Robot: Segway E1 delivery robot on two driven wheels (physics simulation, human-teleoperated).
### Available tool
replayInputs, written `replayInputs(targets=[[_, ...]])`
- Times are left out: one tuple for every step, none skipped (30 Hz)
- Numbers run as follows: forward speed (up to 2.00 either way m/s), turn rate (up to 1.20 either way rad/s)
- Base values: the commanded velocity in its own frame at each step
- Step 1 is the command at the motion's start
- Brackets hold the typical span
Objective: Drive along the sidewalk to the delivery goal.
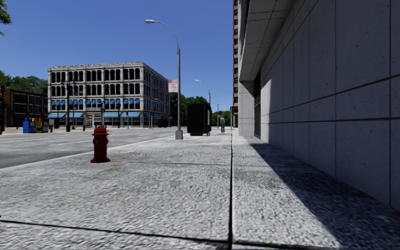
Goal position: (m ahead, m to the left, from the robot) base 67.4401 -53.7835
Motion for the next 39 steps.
replayInputs(targets=[[2.00,0.00],[2.00,0.00],[2.00,0.00],[2.00,0.00],[2.00,0.00],[2.00,0.00],[2.00,0.00],[2.00,0.00],[2.00,0.00],[2.00,0.00],[2.00,-0.02],[2.00,-0.11],[2.00,-0.11],[2.00,-0.16],[2.00,-0.17],[2.00,-0.19],[2.00,-0.19],[2.00,-0.23],[2.00,-0.26],[2.00,-0.26],[2.00,-0.26],[2.00,-0.27],[2.00,-0.27],[2.00,-0.27],[2.00,-0.27],[2.00,-0.27],[2.00,-0.27],[2.00,-0.27],[2.00,-0.27],[2.00,-0.27],[2.00,-0.27],[2.00,-0.27],[2.00,-0.27],[2.00,-0.27],[2.00,-0.27],[2.00,-0.27],[2.00,-0.27],[2.00,-0.27],[2.00,-0.27]])
